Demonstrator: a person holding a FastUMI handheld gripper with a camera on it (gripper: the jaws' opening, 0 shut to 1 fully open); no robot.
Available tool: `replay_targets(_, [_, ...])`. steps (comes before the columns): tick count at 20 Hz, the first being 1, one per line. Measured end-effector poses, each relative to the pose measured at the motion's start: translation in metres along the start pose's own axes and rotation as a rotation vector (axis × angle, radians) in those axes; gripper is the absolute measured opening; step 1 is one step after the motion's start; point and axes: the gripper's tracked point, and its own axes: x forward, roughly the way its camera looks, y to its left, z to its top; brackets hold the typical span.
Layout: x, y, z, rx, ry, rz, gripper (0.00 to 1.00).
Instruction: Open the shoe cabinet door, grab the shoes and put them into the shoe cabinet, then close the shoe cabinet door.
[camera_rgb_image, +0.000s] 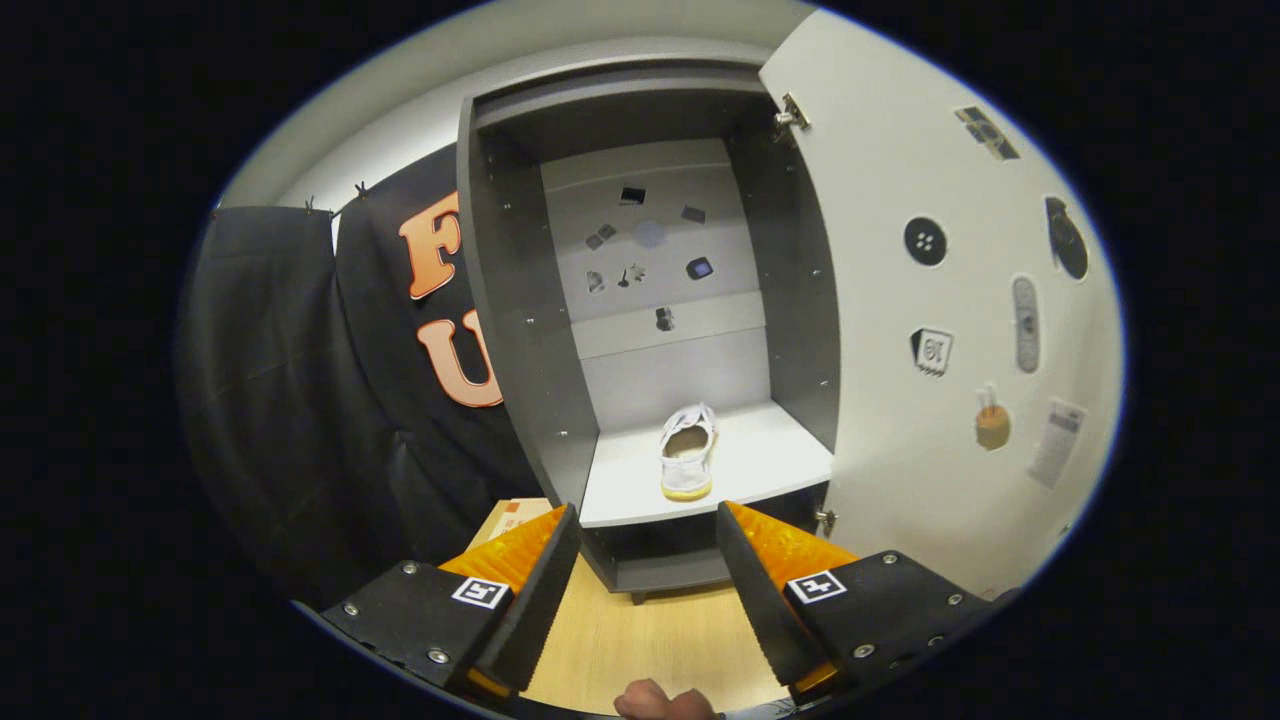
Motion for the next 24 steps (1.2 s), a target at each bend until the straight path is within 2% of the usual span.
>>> replay_targets(4, [-0.048, -0.027, 0.022, 0.019, -0.049, -0.006, 0.89])
replay_targets(6, [-0.07, -0.041, 0.029, 0.013, -0.069, 0.018, 0.9])
replay_targets(9, [-0.1, -0.062, 0.039, 0.021, -0.086, 0.09, 0.93])
replay_targets(13, [-0.15, -0.097, 0.04, 0.009, -0.065, 0.239, 0.94])
replay_targets(17, [-0.172, -0.169, 0.032, -0.019, -0.05, 0.233, 0.94])
replay_targets(18, [-0.175, -0.18, 0.027, -0.013, -0.035, 0.259, 0.94])
replay_targets(20, [-0.179, -0.211, 0.021, -0.012, -0.019, 0.253, 0.92])
replay_targets(24, [-0.169, -0.269, 0.03, 0.024, -0.047, 0.213, 0.95])
